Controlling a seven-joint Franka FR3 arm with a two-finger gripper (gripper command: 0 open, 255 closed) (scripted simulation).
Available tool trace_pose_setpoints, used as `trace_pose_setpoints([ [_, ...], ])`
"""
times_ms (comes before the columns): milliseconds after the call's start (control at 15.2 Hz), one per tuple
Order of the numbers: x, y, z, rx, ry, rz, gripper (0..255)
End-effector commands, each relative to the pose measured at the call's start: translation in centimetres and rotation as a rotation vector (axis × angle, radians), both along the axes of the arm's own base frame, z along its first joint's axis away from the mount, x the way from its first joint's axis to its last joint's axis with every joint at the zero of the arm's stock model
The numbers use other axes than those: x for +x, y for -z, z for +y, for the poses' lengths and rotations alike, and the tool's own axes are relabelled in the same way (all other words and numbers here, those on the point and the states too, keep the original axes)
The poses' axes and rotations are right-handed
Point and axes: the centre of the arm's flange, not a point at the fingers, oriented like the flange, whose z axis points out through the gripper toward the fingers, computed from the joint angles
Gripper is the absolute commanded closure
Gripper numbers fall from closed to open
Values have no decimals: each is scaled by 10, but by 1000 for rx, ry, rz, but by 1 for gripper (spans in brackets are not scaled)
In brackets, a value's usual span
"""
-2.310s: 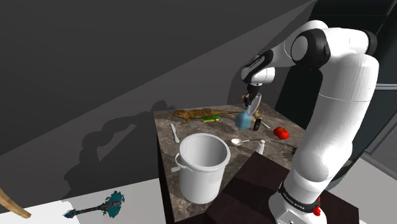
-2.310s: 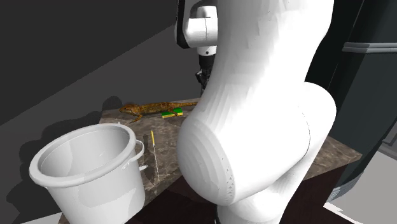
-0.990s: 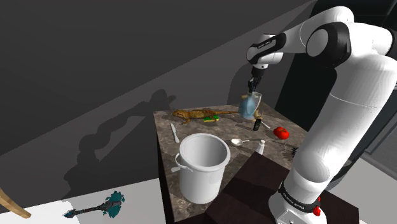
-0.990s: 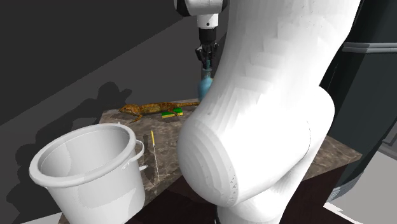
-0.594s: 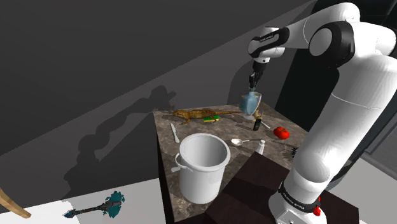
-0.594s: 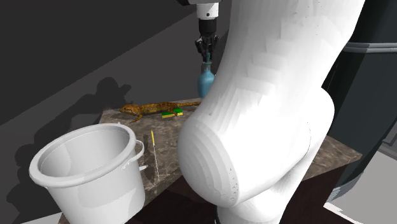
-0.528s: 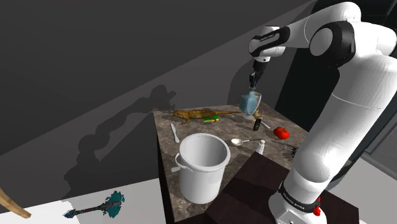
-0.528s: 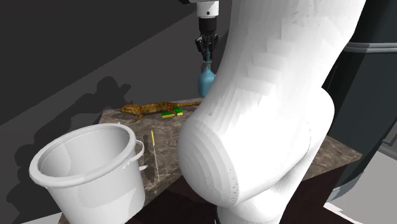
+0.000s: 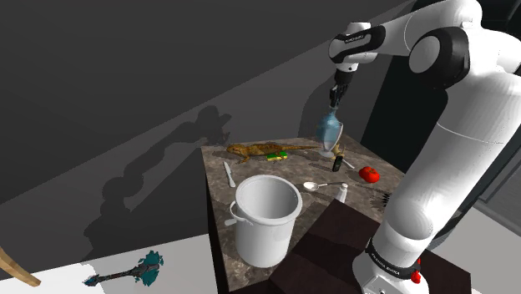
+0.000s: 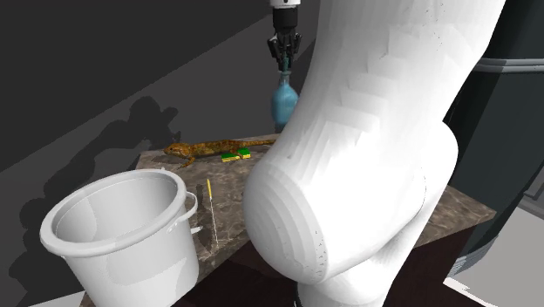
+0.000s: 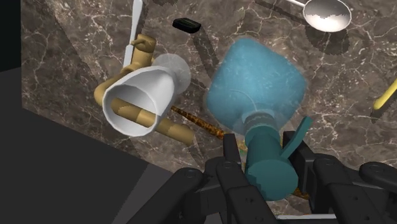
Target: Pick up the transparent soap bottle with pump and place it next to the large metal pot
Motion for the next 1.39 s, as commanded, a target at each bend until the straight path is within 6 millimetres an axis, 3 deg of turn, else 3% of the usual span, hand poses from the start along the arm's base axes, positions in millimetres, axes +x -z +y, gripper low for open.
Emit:
trace_pose_setpoints([
  [0, 0, -12, 0, 0, 0, 0, 255],
  [924, 0, -85, 0, 0, 0, 0, 255],
  [1320, 20, -85, 77, 0, 0, 0, 255],
])
